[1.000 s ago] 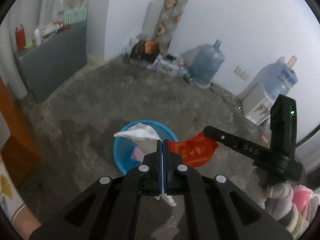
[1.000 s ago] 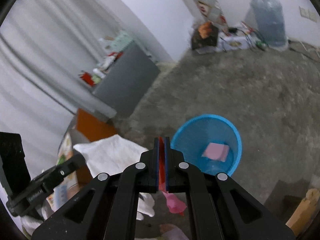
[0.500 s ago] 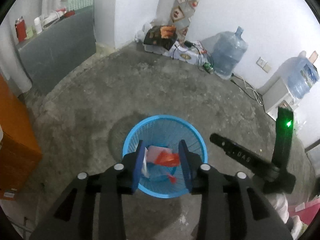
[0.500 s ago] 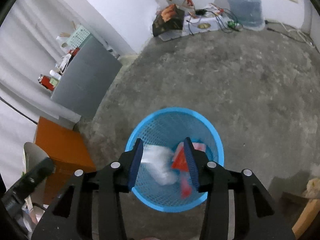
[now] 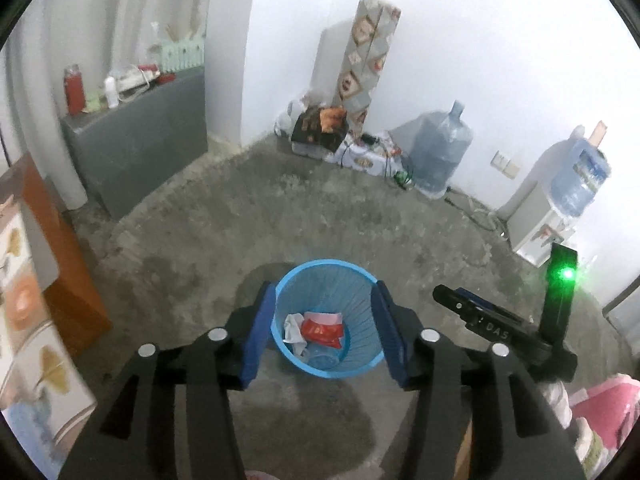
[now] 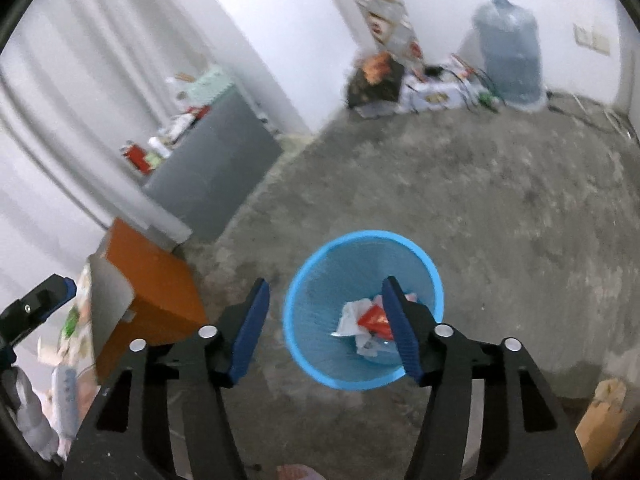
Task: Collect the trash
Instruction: 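Lower both grippers into the blue wastebasket and open them to drop the trash, then move both grippers back over the table toward the snack box and blue-white box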
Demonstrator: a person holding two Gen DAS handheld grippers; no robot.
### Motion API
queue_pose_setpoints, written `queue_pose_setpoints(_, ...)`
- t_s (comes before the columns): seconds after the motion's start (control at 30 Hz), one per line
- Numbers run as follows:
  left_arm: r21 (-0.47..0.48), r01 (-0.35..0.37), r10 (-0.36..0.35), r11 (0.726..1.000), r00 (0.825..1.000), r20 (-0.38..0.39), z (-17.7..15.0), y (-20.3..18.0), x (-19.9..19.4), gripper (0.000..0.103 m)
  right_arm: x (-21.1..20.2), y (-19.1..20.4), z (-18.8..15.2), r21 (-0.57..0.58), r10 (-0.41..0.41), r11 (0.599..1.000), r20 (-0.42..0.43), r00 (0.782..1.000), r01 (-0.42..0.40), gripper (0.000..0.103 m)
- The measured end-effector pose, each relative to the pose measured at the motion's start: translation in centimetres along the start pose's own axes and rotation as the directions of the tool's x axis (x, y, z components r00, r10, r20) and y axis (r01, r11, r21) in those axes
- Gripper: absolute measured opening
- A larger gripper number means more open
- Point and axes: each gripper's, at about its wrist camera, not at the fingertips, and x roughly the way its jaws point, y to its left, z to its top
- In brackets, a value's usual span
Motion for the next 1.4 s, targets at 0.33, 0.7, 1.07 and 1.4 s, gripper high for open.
queue_pose_setpoints(0.33, -0.025, -0.048, 0.051, 0.999, 0.990, 0.132, -3.4, 1.1, -13.3, 0.062, -5.0, 6.4, -0.1, -0.108, 0.146, 0.983, -0.038, 0.989, -0.149, 0.064)
queue_pose_setpoints(0.7, -0.138, -0.249, 0.275, 0.959, 0.937, 0.216, -10.6, 8.5, -27.0, 0.063, -6.5, 15.4, -2.1, -0.256, 0.280, 0.916, -0.148, 0.949, -0.310, 0.069)
queue_pose_setpoints(1.07, -0.286, -0.371, 0.432, 0.883, 0.882, 0.189, -17.1, 16.0, -34.5, 0.063, -7.5, 25.7, -6.0, -0.383, 0.364, 0.806, -0.281, 0.888, -0.451, 0.076)
queue_pose_setpoints(1.4, -0.106, -0.485, 0.496, 0.868, 0.858, 0.134, -18.5, 17.3, -33.8, 0.063, -4.4, 33.9, -10.5, -0.435, 0.351, 0.733, -0.416, 0.839, -0.522, 0.078)
